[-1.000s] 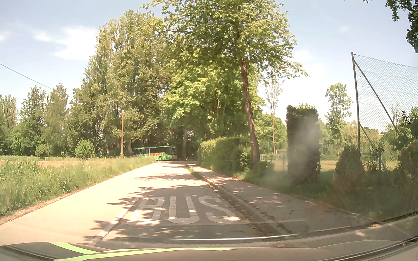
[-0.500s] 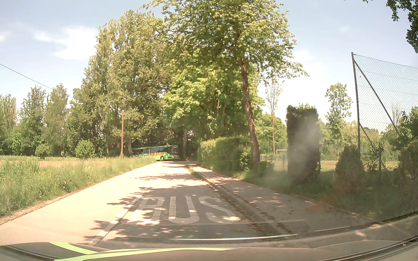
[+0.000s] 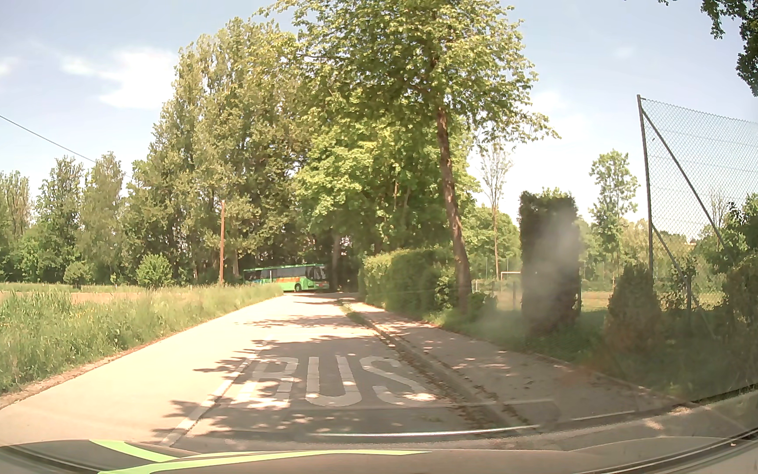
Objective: Follow the waypoints while adhering to traffic rules and regulations
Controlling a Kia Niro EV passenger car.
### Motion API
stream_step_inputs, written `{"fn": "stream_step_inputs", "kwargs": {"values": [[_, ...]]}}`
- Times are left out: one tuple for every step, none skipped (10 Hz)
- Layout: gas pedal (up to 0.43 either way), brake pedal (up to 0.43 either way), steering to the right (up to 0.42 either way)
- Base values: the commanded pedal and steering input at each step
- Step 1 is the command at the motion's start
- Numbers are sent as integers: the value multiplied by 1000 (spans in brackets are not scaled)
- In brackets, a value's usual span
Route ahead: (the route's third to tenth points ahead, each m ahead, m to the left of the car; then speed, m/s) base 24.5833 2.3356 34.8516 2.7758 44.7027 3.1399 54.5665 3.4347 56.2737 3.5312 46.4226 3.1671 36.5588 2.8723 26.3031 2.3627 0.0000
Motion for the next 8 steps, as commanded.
{"fn": "stream_step_inputs", "kwargs": {"values": [[0,518,-89],[0,518,-89],[0,518,-89],[0,512,-89],[0,512,-89],[0,512,-89],[0,512,-89],[0,512,-89]]}}
